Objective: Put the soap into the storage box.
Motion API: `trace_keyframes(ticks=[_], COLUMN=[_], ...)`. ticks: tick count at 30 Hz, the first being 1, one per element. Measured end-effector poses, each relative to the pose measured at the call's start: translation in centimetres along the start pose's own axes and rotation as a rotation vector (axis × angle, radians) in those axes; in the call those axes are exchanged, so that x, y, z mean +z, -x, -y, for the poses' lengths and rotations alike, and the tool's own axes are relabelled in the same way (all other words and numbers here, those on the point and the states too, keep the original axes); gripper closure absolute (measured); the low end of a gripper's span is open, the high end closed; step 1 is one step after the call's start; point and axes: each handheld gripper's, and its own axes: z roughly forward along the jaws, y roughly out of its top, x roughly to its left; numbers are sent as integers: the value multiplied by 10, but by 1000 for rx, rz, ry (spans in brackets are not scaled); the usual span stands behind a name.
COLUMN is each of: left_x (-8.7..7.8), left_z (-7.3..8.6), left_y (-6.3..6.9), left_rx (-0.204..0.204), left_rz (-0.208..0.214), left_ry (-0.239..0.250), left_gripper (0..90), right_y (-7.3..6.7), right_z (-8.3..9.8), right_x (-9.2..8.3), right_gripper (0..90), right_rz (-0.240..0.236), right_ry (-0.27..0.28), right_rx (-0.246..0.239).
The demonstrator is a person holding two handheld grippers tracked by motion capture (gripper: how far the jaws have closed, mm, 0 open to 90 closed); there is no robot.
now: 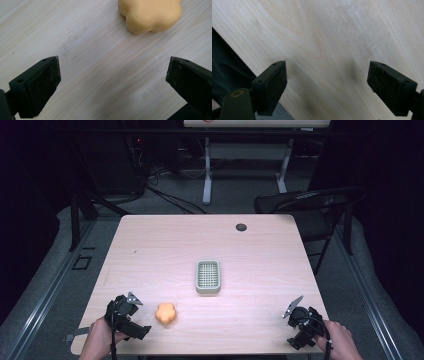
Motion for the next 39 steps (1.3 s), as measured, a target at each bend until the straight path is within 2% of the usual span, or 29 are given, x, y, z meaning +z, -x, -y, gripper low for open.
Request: trace_keyframes(ticks=[6, 11, 19, 26, 32, 35, 39], left_x=[4, 2, 3, 6, 6, 6, 13], left_z=[-1, -3, -10, -20, -28, -30, -35], left_y=[5, 6, 12, 19, 24, 24, 26], left_rx=[32, 35, 56, 72, 96, 93, 96], left_rz=[-4, -4, 10, 46, 14, 19, 30], left_ry=[-17, 8, 20, 49, 80, 89, 71], left_gripper=[0, 0, 0, 0, 0, 0, 0], right_y=[0, 0, -1, -1, -1, 0, -1], right_z=[0, -1, -2, -2, -2, -2, -2], right_x=[0, 0, 0, 1, 2, 1, 3], right_gripper=[158, 157, 157, 158, 157, 158, 158], right_rz=[0, -1, -3, -1, -12, -10, -13], right_ry=[-3, -9, -4, -13, -19, -32, -18], right_rx=[2, -4, -8, -7, -7, -20, -8])
